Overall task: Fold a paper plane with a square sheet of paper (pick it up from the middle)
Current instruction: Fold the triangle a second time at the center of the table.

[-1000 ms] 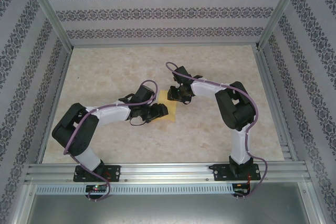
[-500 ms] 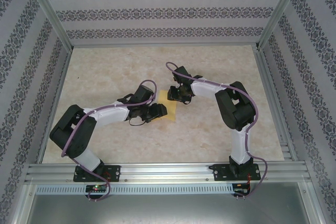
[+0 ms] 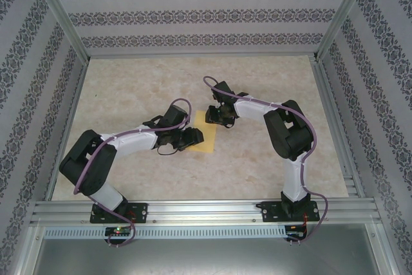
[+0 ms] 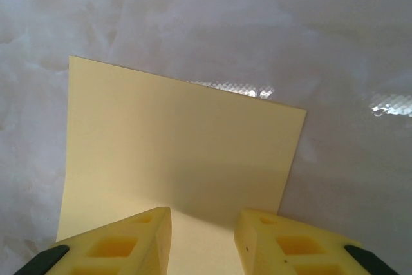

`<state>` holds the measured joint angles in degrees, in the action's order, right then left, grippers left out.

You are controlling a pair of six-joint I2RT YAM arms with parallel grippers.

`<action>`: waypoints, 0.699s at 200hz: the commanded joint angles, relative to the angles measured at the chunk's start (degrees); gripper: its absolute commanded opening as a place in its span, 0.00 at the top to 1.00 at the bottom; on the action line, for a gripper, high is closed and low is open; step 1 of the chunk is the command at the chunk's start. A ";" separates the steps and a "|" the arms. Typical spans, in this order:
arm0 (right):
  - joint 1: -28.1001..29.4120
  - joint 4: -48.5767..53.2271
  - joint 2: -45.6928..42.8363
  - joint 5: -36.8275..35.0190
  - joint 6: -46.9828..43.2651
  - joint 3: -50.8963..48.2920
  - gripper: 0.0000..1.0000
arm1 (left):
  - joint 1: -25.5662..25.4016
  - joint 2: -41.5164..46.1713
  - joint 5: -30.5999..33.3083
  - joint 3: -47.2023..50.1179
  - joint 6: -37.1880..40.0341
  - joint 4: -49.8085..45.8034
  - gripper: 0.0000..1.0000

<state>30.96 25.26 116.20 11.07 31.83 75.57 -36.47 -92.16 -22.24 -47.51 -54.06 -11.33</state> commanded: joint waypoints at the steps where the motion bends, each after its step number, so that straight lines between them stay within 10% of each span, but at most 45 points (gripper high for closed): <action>1: -0.73 1.69 4.20 -1.62 -0.09 -2.48 0.65 | -0.71 -1.93 -1.93 -0.30 0.80 2.97 0.50; 140: -1.04 1.53 3.22 4.49 -1.51 -2.13 0.69 | -0.74 -6.49 -7.93 -4.60 0.85 11.56 0.45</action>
<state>29.85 25.41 116.22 15.16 31.38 75.57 -36.51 -97.47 -28.53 -50.04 -54.06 -3.29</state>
